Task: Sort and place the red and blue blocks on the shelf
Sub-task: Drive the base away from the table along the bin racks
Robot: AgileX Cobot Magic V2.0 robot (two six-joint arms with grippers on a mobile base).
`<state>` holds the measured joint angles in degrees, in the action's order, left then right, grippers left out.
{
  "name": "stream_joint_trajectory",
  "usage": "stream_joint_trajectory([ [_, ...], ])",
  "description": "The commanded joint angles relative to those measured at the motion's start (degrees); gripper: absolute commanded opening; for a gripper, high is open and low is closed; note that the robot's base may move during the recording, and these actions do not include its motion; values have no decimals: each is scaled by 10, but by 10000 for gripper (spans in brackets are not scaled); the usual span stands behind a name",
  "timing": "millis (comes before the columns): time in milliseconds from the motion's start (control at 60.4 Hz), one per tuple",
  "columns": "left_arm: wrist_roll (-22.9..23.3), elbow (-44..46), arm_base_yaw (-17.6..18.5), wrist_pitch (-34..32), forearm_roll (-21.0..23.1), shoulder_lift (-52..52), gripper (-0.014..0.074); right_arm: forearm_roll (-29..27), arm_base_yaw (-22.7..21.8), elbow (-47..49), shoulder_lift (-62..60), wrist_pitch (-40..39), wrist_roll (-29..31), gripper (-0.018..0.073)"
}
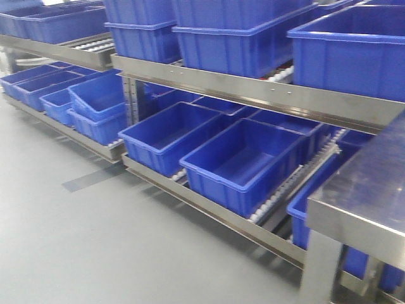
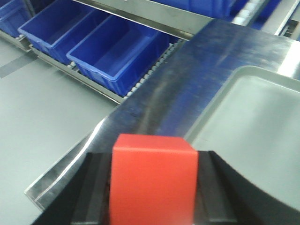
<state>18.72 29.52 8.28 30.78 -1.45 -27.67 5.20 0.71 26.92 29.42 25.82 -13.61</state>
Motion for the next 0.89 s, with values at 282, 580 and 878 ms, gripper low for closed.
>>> stream_joint_trajectory([
  [282, 3, 16, -1, -45, -2, -3, 127, 3, -5, 16, 1, -48, 2, 59],
  [580, 3, 16, -1, -45, -2, -3, 127, 3, -5, 16, 1, -48, 2, 59],
  [878, 3, 16, -1, -45, -2, -3, 127, 3, -5, 16, 1, -48, 2, 59],
])
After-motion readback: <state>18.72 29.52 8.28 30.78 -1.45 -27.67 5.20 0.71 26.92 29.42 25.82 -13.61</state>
